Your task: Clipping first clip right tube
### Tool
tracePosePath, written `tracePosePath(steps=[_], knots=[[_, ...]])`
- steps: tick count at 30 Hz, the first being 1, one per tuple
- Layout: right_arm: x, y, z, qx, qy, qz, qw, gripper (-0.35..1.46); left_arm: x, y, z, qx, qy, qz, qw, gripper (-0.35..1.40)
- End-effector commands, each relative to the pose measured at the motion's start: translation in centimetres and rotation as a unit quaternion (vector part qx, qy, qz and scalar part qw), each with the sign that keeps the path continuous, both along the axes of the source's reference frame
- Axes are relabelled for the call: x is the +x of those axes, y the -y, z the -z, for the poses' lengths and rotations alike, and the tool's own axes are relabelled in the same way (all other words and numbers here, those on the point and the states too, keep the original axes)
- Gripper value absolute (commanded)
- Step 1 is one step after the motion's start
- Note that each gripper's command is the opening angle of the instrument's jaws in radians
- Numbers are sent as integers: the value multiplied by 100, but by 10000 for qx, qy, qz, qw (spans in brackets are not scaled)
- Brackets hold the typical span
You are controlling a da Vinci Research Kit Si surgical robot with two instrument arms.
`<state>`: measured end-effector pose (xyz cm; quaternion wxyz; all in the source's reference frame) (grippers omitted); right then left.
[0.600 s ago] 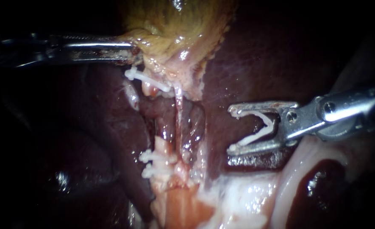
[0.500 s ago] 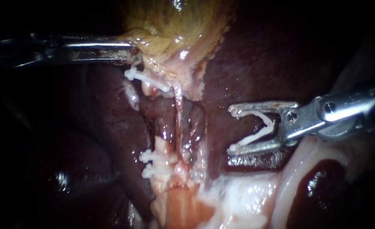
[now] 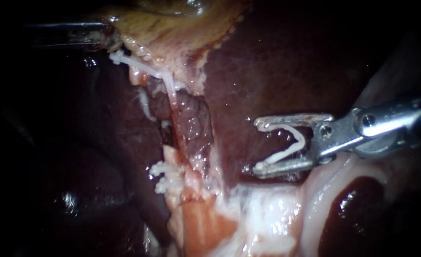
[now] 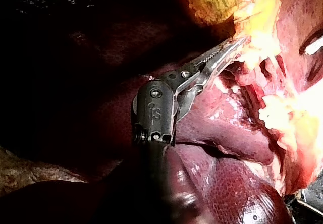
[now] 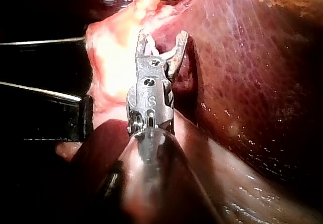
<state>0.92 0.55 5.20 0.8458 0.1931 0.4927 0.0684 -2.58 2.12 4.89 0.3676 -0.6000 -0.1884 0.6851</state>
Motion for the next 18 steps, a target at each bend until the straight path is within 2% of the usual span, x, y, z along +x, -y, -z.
tracePosePath(steps=[1, 3, 7, 12, 18], knots=[[5, 1, -2, 32, -9, 37, 10000, 50, -1, 1, -2, -11, -1, 2, 10000, -35], [14, 1, -4, 87, -41, 116, 9999, 50, -2, 1, -2, -13, -3, 4, 10000, -35], [34, 2, -7, 358, -17, 171, 9992, 49, -2, 1, -2, -14, -4, 5, 10000, -35], [57, 6, -14, 696, -114, 458, 9965, 49, -3, 2, -3, -17, -8, 9, 10000, -35], [85, 18, -28, 875, -142, 678, 9937, 48, -5, 3, -4, -20, -12, 14, 10000, -35]])
